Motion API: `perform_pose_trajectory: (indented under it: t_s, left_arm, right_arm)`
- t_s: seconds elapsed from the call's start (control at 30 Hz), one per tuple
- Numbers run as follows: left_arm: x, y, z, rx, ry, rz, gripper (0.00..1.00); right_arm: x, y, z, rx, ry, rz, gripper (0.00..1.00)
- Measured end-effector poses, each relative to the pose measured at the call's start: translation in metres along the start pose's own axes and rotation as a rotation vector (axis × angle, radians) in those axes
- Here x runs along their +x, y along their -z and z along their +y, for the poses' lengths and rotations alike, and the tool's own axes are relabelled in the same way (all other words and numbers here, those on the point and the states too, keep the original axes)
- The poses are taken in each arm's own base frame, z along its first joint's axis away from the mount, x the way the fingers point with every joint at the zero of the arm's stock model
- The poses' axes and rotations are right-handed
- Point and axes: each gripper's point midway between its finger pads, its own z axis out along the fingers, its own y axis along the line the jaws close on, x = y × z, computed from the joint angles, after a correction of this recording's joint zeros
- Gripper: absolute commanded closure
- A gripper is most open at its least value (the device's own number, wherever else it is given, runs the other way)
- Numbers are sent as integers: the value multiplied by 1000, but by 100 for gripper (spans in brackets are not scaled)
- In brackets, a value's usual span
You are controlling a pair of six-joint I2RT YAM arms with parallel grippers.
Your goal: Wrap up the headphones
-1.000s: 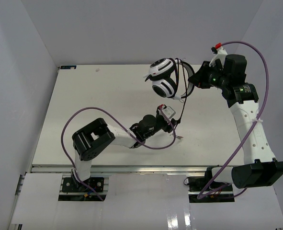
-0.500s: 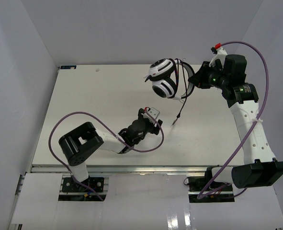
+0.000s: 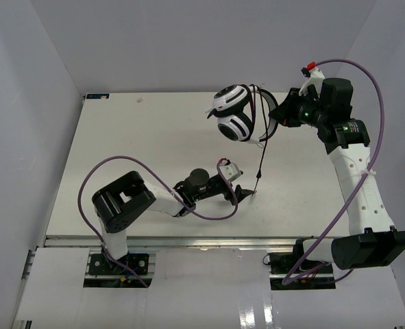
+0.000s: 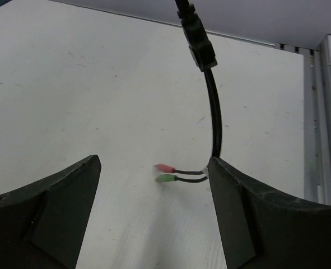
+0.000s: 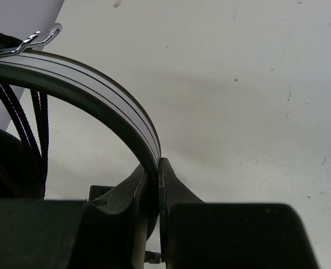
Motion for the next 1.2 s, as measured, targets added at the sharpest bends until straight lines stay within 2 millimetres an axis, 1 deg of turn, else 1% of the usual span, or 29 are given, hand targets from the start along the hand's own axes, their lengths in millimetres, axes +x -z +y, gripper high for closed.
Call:
perform_pose_trajectory:
  t_s: [0.13, 0.27, 0.33, 0.4, 0.47, 0.5, 0.6, 0.63, 0.7, 0.8, 0.9, 0.93, 1.03, 1.13, 1.2]
  left_arm:
    - [1, -7, -15, 90, 29, -5, 21]
    - [-5, -22, -22, 149, 47, -19, 23]
    - [-9, -28, -24, 168, 50, -28, 28]
    - [-11, -32, -25, 180, 51, -32, 50]
    - [-11, -37, -25, 186, 53, -26, 75]
    - [-10, -40, -24, 183, 55, -18, 84]
    - [-7, -46, -17, 152, 57, 0, 98]
    - [-6, -46, -15, 142, 56, 4, 100]
    - [-2, -44, -12, 119, 56, 11, 100]
    - [9, -31, -11, 92, 63, 28, 100]
    - [13, -18, -8, 76, 70, 18, 100]
    - [11, -14, -8, 79, 72, 8, 100]
    - [4, 7, -6, 93, 87, -14, 100]
    - [-8, 26, 3, 122, 91, -30, 100]
    - [-18, 33, 7, 144, 82, -39, 100]
  right_arm:
    - [0, 0, 1, -4, 2, 1, 92]
    - [0, 0, 1, -7, 3, 2, 92]
    - [1, 0, 1, -7, 2, 3, 92]
    - [2, -1, 0, -6, 1, 6, 92]
    - [5, -1, 0, -5, -1, 11, 92]
    - [5, -1, -1, -4, -3, 14, 92]
    - [7, -1, -1, -3, -4, 18, 92]
    - [7, -1, -1, -3, -4, 17, 92]
    - [7, -1, -1, -3, -2, 18, 92]
    - [9, -1, -1, -11, 10, 26, 92]
    - [14, 0, 7, -65, 36, 49, 92]
    - [15, 1, 11, -92, 51, 54, 92]
    - [16, 6, 24, -172, 121, 56, 92]
    - [15, 16, 32, -228, 250, 33, 92]
    - [14, 23, 37, -263, 337, 15, 92]
